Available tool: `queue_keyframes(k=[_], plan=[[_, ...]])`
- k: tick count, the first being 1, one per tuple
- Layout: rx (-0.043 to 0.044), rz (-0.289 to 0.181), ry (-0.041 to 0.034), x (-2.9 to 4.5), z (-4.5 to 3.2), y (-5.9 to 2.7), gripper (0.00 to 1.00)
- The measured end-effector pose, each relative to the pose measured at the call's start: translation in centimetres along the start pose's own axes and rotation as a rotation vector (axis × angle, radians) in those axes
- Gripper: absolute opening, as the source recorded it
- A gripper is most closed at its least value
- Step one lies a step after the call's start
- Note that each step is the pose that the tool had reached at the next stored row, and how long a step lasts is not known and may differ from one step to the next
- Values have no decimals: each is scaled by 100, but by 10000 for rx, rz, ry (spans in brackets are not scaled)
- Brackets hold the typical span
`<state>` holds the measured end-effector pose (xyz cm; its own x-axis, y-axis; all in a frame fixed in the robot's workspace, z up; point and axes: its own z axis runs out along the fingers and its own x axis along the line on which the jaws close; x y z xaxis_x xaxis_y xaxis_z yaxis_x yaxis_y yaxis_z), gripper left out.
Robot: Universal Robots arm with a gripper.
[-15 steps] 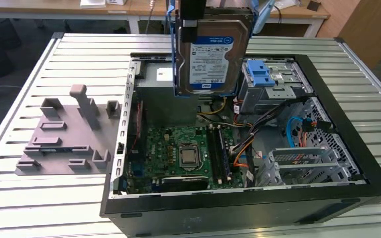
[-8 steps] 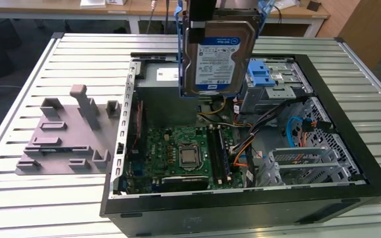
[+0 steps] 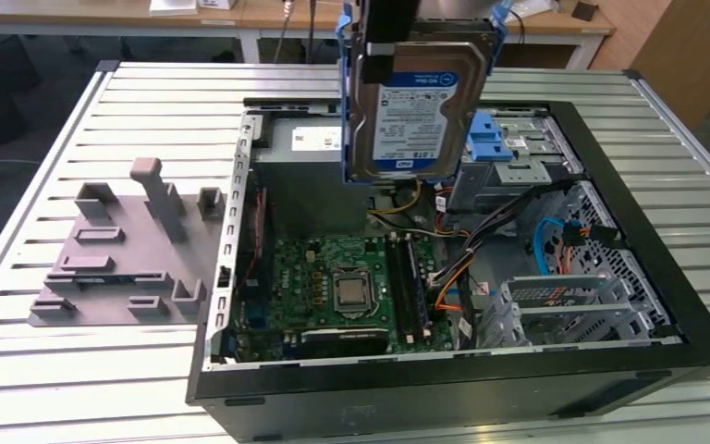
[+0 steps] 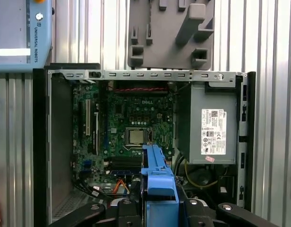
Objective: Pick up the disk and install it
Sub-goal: 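Insert the disk into the insertion slot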
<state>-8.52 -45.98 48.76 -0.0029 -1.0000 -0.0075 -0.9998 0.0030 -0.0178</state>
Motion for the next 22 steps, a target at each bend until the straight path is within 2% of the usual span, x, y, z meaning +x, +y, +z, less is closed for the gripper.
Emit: queue_keyframes(k=[14,18,22], plan=[[0,0,0,110,9,-10,36],[0,0,11,182,11,-10,36],[-2,1,11,299,14,-11,36]])
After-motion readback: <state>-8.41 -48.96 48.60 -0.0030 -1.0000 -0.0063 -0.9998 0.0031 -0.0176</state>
